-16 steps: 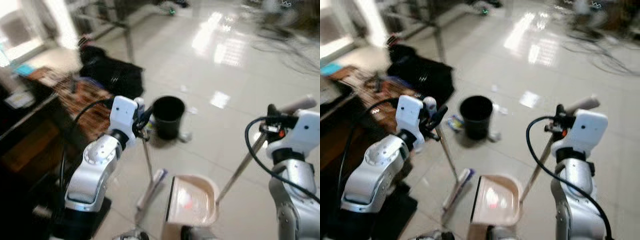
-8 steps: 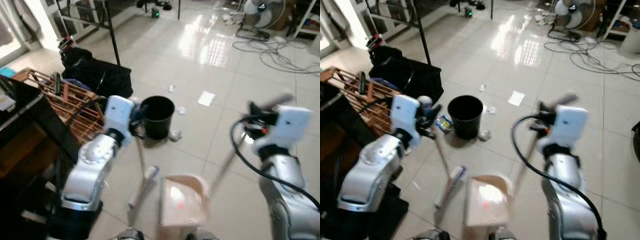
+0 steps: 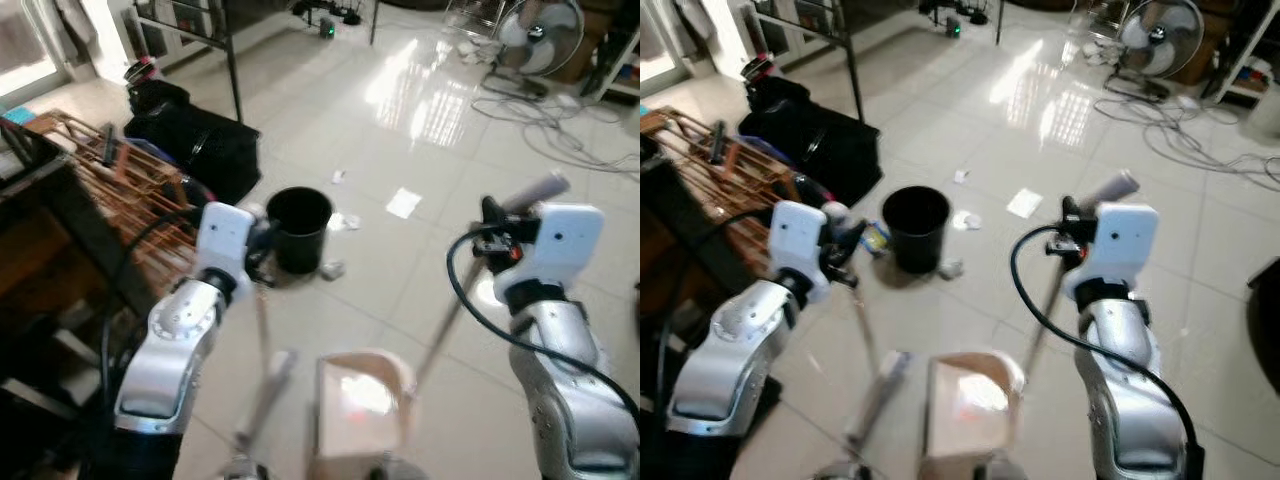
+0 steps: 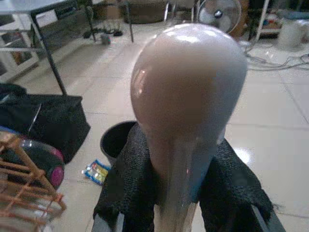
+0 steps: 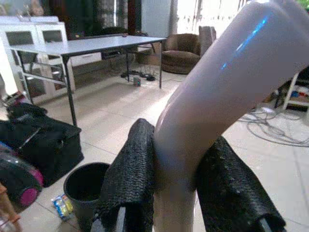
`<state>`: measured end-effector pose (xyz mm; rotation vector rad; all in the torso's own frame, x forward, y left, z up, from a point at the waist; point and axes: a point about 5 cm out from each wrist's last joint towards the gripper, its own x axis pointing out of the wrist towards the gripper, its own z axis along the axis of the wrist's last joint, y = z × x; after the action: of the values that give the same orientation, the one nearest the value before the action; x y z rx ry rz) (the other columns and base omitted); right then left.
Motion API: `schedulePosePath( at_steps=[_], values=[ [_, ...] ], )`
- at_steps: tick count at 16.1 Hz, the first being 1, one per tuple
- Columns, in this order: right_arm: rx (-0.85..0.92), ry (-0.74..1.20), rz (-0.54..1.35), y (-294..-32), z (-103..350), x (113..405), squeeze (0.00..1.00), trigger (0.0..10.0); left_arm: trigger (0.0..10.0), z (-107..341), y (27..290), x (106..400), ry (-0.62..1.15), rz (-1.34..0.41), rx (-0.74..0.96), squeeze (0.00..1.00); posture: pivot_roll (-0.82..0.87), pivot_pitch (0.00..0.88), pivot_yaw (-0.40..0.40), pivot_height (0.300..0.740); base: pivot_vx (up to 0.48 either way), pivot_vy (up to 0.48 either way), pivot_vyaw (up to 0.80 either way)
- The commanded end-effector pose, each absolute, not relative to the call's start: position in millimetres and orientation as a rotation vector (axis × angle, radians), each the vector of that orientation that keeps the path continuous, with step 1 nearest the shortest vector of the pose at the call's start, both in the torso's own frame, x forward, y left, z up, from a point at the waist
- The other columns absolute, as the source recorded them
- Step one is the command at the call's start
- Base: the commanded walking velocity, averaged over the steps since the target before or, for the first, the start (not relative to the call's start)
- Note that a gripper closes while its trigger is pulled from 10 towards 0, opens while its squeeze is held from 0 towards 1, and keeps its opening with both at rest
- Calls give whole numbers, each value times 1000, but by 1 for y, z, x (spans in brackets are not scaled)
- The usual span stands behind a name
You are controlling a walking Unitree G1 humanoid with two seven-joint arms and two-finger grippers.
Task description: Sweep floor
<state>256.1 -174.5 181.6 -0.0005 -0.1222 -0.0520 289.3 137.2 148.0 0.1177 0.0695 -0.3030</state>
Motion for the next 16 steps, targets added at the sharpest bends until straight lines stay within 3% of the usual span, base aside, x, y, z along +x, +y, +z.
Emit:
schedulePosePath(
  at_steps=[1, 4, 10, 13, 16],
  values=[
    [-25, -164, -62, -179, 189, 257, 0, 10000, 10000, 161, 132, 289, 3, -319, 97, 0, -39, 91, -37, 740, 0, 0, 0],
    [-17, -169, -62, -179, 190, 260, 0, 10000, 10000, 163, 132, 289, 6, -321, 104, 0, -43, 93, -27, 740, 0, 480, 0],
    [38, -150, -130, -187, 184, 254, 0, 10000, 10000, 174, 123, 296, -62, -376, 129, 0, -54, 96, 7, 740, 0, 0, 0],
    [51, -150, -159, -190, 181, 251, 0, 10000, 10000, 177, 119, 298, -75, -401, 124, 0, -59, 95, 19, 740, 289, 0, -763],
    [61, -142, -172, -191, 178, 249, 0, 10000, 10000, 176, 119, 298, -74, -410, 128, 0, -59, 95, 24, 740, 303, 0, -146]
  ],
)
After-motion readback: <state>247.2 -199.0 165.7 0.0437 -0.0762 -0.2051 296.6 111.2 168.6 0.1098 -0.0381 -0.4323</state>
